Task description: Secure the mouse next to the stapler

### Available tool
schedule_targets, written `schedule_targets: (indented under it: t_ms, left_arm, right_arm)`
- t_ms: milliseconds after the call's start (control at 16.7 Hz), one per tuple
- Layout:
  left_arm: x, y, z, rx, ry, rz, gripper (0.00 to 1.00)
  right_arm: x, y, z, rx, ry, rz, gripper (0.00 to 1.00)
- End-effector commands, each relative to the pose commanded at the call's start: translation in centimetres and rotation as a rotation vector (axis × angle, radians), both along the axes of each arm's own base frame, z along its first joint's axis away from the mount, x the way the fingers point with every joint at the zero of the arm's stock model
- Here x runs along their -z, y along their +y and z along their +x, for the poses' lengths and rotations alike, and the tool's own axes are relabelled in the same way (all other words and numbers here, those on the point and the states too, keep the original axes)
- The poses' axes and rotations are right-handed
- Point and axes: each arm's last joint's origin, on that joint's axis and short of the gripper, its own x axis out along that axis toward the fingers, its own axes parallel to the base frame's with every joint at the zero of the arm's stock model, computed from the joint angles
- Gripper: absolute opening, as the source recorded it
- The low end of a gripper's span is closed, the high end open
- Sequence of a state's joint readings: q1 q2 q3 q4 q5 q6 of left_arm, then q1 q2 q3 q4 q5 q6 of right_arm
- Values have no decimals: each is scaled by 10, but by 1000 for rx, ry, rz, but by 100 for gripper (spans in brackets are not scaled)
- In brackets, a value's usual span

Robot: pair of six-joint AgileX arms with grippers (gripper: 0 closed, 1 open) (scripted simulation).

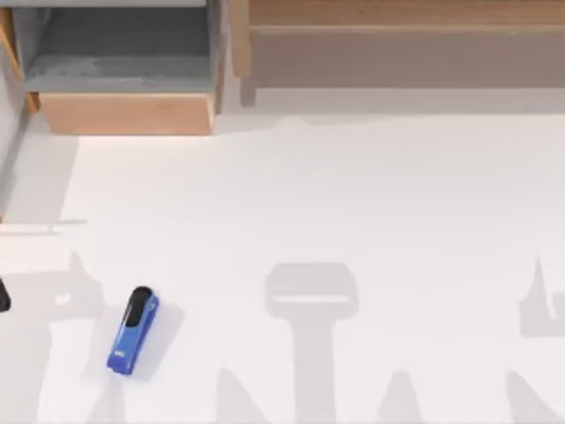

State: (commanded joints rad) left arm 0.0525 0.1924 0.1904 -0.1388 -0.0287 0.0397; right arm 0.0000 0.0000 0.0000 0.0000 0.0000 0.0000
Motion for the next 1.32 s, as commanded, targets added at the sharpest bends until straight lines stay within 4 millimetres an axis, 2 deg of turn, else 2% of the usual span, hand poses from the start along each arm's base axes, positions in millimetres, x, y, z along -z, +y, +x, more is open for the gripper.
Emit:
schedule_targets:
  t_ms: [180, 360, 540, 720, 840, 960, 1140, 1320]
  left_arm:
    - [-39, 7, 12, -59, 138, 28, 100]
    - [-83, 19, 41, -105, 310, 49, 100]
    - [-119, 36, 89, -129, 502, 54, 100]
    - [-136, 60, 152, -132, 698, 38, 100]
    - [-134, 80, 198, -127, 825, 15, 100]
    - [-119, 100, 242, -121, 942, -15, 100]
    - [-80, 130, 300, -111, 1093, -66, 100]
    - [-33, 153, 340, -108, 1204, -117, 100]
  right_arm:
    - [0, 0, 0, 0, 0, 0, 100]
    - [0, 0, 0, 0, 0, 0, 100]
    - [0, 0, 0, 0, 0, 0, 100]
    - [0, 0, 0, 0, 0, 0, 100]
    - [0, 0, 0, 0, 0, 0, 100]
    - [0, 0, 0, 0, 0, 0, 100]
    - [0, 0, 0, 0, 0, 0, 100]
    - [0, 0, 0, 0, 0, 0, 100]
